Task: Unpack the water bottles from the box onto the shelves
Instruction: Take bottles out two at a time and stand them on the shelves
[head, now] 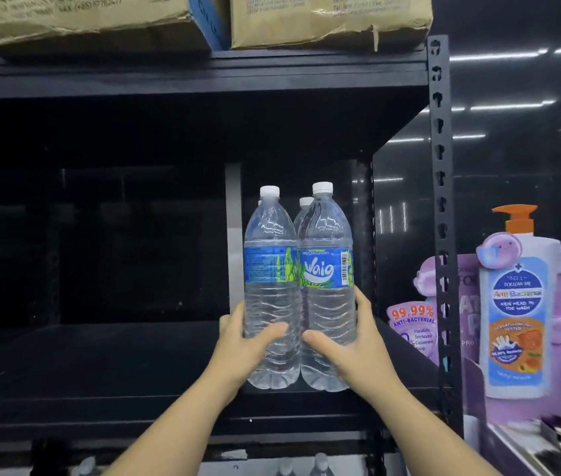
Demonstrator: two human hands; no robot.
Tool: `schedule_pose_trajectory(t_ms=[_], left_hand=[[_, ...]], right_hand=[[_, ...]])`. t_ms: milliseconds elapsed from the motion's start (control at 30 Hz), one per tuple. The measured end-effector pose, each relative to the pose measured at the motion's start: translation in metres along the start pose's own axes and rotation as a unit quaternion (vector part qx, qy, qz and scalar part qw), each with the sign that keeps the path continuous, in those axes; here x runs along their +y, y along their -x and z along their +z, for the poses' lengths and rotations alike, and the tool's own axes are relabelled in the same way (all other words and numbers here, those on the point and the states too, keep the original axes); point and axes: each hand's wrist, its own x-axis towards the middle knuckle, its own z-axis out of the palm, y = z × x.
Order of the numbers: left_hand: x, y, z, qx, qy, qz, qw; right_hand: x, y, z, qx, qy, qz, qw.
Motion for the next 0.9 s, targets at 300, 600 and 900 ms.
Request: schedule_pose_trajectory(t_ms=[300, 600, 900], left_hand=[[-0.0099, -0.0011, -0.0043, 0.041, -0.013, -0.058, 0.997], [-0.0111, 0.0, -0.0037, 0.049, -0.017, -0.043, 0.998], [-0.0111, -0.0002, -0.0037, 0.051, -0.019, -0.053, 0.997]], right_hand=[[0.0009, 0.0007, -0.0001, 0.019, 0.024, -0.005, 1.0], [0.0046, -0.0001, -0.0021, 0.034, 0.027, 0.023, 0.999], [0.0077, -0.0052, -0.0064, 0.031, 0.034, 0.057, 0.997]])
